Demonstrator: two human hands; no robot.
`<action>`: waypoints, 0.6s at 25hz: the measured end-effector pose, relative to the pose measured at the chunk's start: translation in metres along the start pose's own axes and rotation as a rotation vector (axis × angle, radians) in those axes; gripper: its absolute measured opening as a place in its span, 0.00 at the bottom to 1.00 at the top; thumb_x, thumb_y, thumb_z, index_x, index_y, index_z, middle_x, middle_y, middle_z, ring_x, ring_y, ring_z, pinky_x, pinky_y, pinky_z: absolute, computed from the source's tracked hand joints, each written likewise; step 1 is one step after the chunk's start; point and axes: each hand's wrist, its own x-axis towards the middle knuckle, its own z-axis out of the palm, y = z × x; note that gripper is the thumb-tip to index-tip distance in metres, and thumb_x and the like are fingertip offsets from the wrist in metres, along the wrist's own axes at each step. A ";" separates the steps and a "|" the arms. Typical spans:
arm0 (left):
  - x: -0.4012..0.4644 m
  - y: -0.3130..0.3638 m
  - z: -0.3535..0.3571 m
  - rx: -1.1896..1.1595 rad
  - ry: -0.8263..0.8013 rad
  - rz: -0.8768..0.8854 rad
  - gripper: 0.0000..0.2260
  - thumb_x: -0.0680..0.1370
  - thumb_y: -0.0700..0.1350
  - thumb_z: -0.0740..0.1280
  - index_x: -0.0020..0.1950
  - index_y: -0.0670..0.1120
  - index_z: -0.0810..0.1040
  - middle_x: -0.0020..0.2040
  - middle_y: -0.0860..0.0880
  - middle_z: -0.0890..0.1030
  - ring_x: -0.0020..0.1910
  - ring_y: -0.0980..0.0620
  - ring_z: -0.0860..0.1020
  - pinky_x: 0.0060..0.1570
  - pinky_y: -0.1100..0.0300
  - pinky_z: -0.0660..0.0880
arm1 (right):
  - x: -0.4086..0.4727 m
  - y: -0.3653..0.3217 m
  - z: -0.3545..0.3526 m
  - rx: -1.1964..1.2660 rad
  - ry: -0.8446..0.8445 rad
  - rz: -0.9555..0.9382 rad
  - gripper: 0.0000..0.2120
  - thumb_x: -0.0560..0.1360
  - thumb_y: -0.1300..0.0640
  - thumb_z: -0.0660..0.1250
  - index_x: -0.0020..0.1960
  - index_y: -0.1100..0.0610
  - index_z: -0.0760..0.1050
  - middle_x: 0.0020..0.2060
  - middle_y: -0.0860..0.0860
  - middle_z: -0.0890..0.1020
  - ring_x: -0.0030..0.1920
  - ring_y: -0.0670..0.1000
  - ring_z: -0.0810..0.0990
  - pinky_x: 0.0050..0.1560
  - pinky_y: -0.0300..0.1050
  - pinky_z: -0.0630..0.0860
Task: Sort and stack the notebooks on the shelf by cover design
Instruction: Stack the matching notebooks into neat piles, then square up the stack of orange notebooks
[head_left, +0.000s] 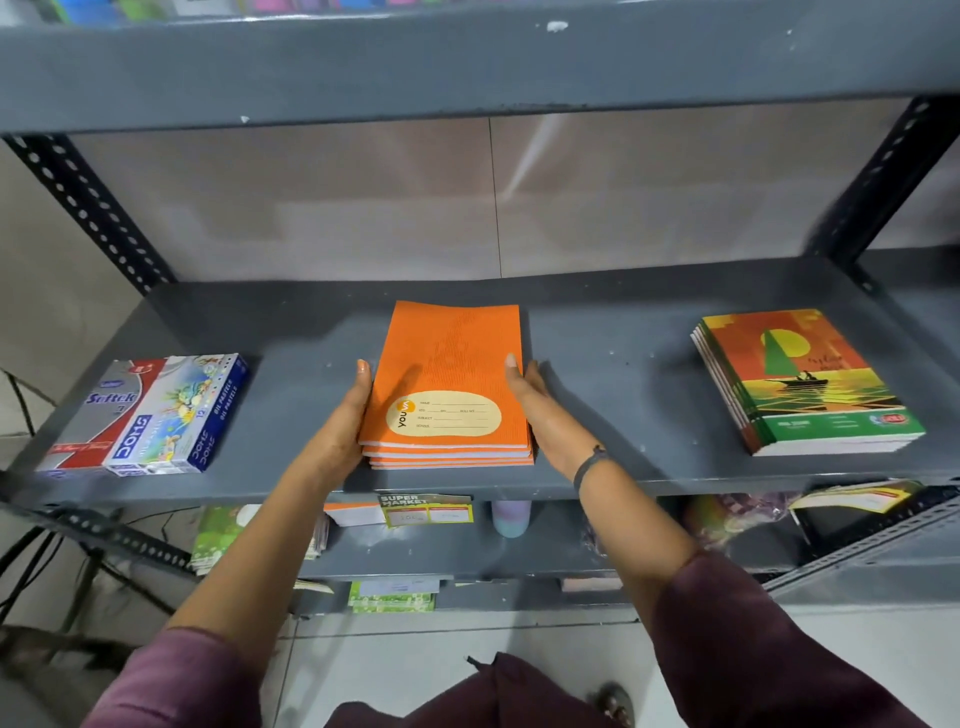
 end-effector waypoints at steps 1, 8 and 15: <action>-0.006 -0.002 -0.003 0.132 -0.031 0.013 0.20 0.69 0.66 0.59 0.54 0.56 0.71 0.50 0.60 0.81 0.43 0.61 0.81 0.38 0.67 0.78 | -0.003 0.003 -0.006 -0.009 -0.006 0.002 0.40 0.76 0.33 0.51 0.78 0.49 0.36 0.79 0.47 0.51 0.78 0.52 0.56 0.71 0.44 0.58; -0.022 -0.018 0.004 0.466 0.046 0.140 0.35 0.67 0.37 0.74 0.69 0.47 0.60 0.60 0.51 0.73 0.61 0.47 0.73 0.54 0.61 0.76 | -0.016 0.017 -0.003 0.219 -0.019 0.036 0.41 0.75 0.35 0.57 0.78 0.48 0.39 0.78 0.47 0.57 0.76 0.51 0.62 0.77 0.54 0.59; -0.016 -0.008 0.010 0.787 0.175 0.093 0.44 0.68 0.42 0.74 0.75 0.45 0.49 0.65 0.41 0.73 0.64 0.39 0.71 0.63 0.46 0.68 | -0.019 -0.003 -0.016 -0.852 -0.006 0.002 0.54 0.62 0.52 0.80 0.77 0.61 0.51 0.74 0.56 0.65 0.74 0.55 0.64 0.73 0.50 0.65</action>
